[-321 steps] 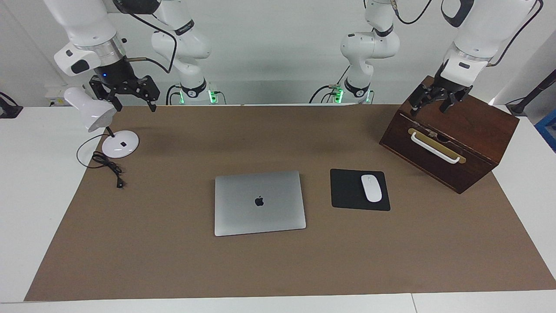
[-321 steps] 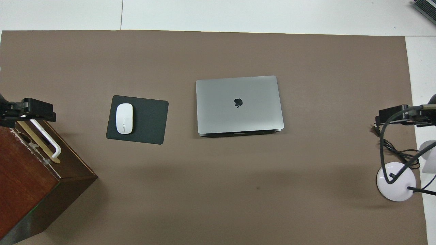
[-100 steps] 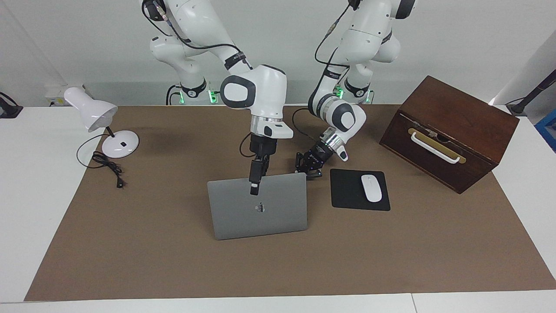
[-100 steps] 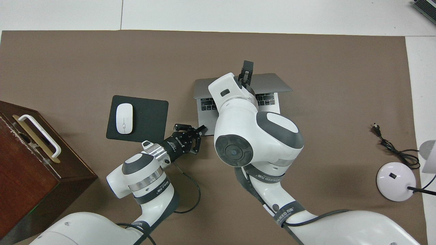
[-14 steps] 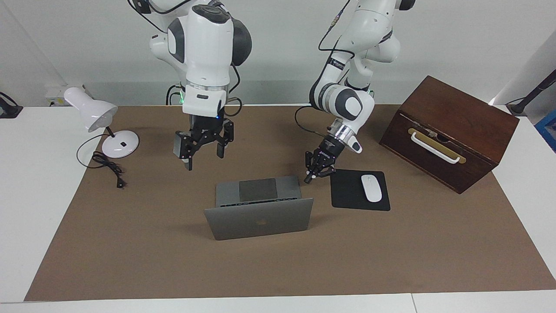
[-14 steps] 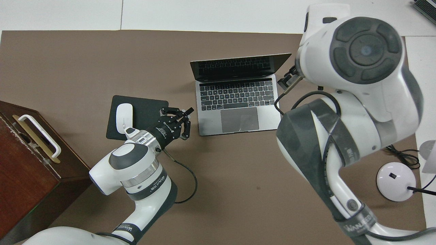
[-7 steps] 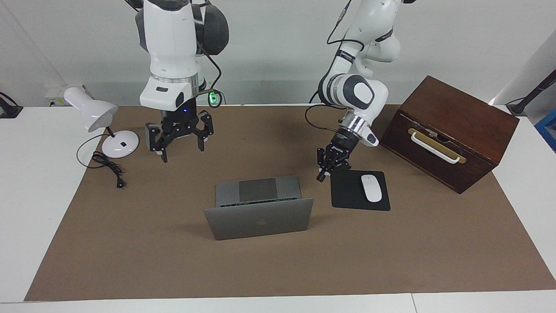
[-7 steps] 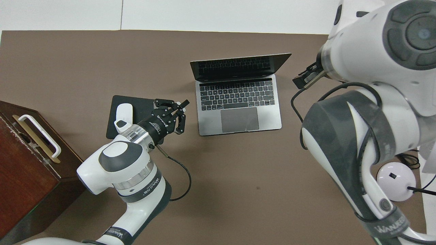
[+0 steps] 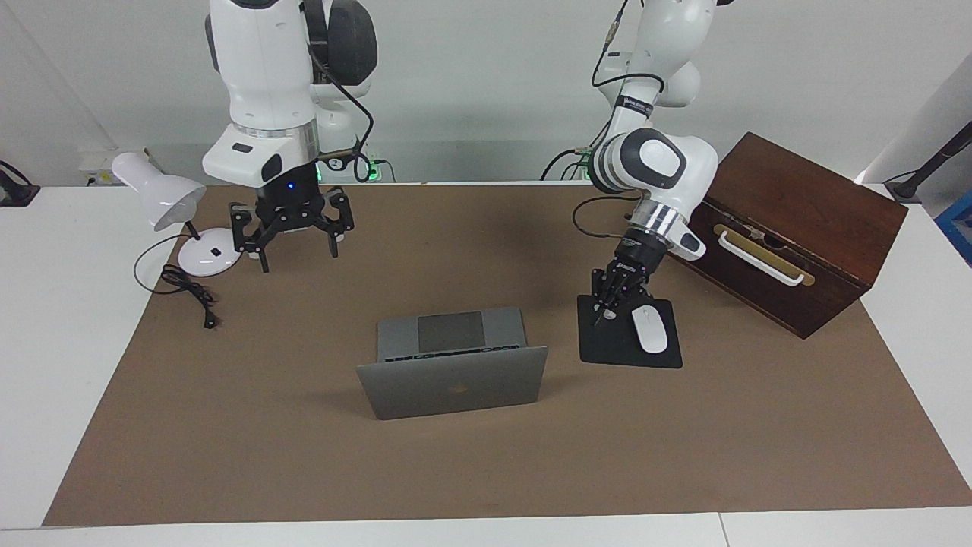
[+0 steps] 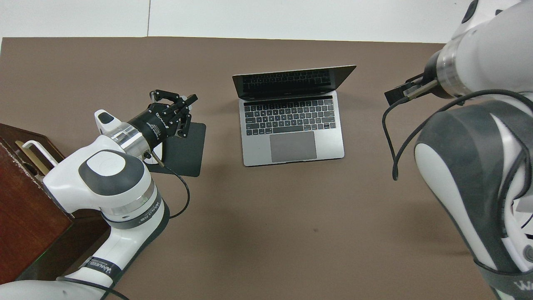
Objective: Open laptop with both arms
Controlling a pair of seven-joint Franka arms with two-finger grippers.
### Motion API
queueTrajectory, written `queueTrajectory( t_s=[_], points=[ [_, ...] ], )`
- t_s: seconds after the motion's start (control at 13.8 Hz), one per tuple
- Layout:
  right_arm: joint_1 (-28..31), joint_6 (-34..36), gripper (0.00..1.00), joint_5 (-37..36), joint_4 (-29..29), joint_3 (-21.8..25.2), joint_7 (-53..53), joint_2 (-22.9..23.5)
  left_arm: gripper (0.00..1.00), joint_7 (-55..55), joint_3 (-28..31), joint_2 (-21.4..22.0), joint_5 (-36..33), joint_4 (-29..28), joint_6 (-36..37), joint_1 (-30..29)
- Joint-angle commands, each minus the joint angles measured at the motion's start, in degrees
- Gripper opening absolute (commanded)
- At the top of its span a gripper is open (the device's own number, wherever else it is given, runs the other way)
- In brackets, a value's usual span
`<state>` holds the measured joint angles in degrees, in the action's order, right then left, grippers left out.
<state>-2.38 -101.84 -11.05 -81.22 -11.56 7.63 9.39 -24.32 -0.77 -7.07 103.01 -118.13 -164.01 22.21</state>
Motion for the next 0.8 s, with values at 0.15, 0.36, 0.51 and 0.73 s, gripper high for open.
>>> queueTrajectory(
  t_s=[0.15, 0.36, 0.51, 0.73],
  points=[
    [2.03, 2.0, 1.0, 3.22, -1.23, -0.22, -3.14, -1.83, 0.0, -0.46, -0.37, -1.63, -17.9, 1.68, -0.17, -2.87],
    [2.81, 3.58, 1.0, 4.45, -1.23, -0.13, -7.79, -2.62, 0.0, -0.55, -0.11, -2.42, -22.23, 4.65, -0.35, -4.44],
    [3.61, 4.37, 1.0, 5.59, -1.23, -0.13, -10.61, -2.71, 0.0, -0.55, 0.16, -2.51, -27.84, 6.68, 1.22, -6.91],
    [5.1, 5.78, 1.0, 7.27, -1.4, -0.13, -13.6, -2.8, 0.0, -0.55, 1.03, -2.07, -32.68, 7.22, 4.03, -9.2]
  ],
)
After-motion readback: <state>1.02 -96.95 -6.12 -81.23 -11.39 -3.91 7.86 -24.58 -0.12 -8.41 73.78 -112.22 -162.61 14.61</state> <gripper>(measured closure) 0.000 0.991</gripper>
